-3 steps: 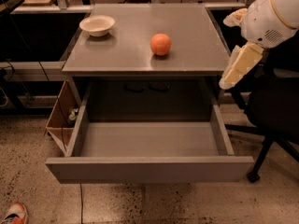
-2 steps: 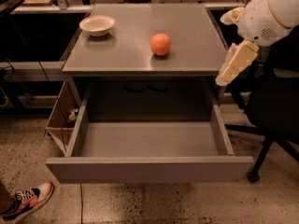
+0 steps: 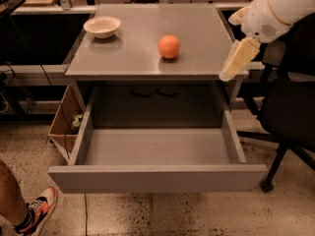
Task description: Place orange into top drawer
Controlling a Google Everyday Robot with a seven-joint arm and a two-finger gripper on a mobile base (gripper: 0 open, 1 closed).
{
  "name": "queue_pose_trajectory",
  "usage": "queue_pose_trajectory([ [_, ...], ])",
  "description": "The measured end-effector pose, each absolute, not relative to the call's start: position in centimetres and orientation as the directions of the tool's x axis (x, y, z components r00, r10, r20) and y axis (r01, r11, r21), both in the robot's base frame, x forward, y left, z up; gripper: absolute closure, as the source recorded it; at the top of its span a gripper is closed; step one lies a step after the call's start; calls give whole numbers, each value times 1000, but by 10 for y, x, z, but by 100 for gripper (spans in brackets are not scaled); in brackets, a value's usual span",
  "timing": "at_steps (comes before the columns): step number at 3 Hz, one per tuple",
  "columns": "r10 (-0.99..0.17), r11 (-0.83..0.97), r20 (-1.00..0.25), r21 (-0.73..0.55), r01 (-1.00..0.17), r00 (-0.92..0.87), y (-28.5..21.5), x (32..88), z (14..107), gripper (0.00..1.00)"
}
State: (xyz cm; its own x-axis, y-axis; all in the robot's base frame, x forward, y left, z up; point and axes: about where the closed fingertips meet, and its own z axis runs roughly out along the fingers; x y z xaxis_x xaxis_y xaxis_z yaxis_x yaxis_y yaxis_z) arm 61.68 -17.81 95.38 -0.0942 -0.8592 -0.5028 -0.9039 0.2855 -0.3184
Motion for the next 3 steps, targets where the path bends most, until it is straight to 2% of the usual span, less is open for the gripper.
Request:
queue_pose_trajectory([
  [1, -839, 422, -465, -227, -878, -284, -174, 702, 905, 0],
  [2, -806, 512, -448, -199, -835, -387, -183, 738, 882, 0],
  [3, -806, 513, -448, -199, -835, -388, -184, 738, 882, 0],
])
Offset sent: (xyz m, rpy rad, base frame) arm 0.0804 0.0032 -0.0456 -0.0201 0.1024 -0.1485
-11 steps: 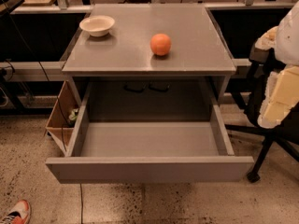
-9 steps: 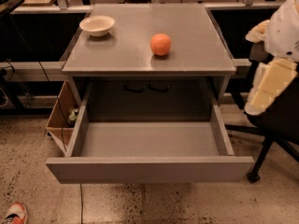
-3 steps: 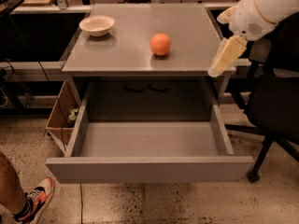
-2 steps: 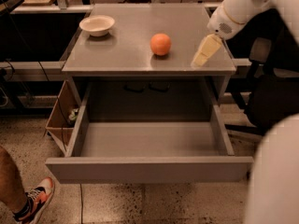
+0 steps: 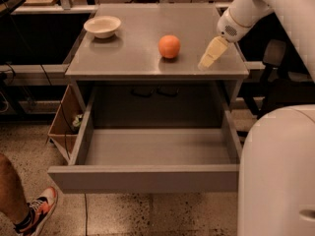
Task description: Place orange into top drawer
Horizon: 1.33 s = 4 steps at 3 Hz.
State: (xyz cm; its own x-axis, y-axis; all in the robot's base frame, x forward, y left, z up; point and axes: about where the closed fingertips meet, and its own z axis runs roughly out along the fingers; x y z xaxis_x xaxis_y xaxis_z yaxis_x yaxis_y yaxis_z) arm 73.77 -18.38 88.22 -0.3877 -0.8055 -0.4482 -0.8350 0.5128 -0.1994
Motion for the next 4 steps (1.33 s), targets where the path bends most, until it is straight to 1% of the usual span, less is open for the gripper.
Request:
queue_pose_trajectory([
  [1, -775, 495, -530, -167, -853, -345, -165, 741, 883, 0],
  [2, -712, 485, -642, -156, -861, -285, -133, 750, 888, 0],
  [3, -664, 520, -703, -190, -833, -254, -108, 761, 893, 0],
  [4, -632, 566, -735, -221, -794, -246, -84, 773, 885, 0],
])
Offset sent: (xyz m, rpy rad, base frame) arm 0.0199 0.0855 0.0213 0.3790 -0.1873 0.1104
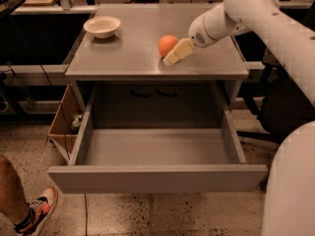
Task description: Place orange into top drawer
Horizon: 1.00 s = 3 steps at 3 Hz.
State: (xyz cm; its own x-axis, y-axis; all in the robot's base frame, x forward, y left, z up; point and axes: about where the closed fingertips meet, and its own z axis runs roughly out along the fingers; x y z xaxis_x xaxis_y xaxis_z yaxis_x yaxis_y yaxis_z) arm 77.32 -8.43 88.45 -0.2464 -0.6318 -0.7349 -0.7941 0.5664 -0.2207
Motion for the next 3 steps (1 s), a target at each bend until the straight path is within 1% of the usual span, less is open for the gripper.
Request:
queue_pose_trajectory([
  [1, -583, 590, -771, -184, -786, -256, -66, 783, 873, 0],
  [2, -521, 590, -813, -121, -798, -262, -52, 791, 867, 19],
  [3, -477, 586, -839, -82, -806, -261, -40, 797, 865, 42],
])
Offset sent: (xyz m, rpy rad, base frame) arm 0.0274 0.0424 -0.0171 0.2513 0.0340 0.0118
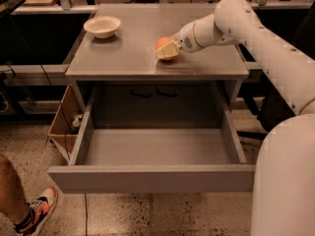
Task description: Place orange into top drawer
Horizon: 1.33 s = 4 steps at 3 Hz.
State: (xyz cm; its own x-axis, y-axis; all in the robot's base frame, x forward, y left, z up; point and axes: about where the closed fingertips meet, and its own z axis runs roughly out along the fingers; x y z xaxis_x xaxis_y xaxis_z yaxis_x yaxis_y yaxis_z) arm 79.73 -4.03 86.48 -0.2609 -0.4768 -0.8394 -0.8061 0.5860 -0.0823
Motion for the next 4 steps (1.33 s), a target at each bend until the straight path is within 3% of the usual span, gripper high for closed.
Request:
queue_pose_trajectory([
  [2, -321, 453, -936, -15, -892, -148, -50, 794, 876, 89],
  [3, -345, 246, -935, -171, -954, 79, -83, 733, 906, 100],
  [4, -473, 120, -861, -274, -954, 187, -106, 674, 904, 100],
])
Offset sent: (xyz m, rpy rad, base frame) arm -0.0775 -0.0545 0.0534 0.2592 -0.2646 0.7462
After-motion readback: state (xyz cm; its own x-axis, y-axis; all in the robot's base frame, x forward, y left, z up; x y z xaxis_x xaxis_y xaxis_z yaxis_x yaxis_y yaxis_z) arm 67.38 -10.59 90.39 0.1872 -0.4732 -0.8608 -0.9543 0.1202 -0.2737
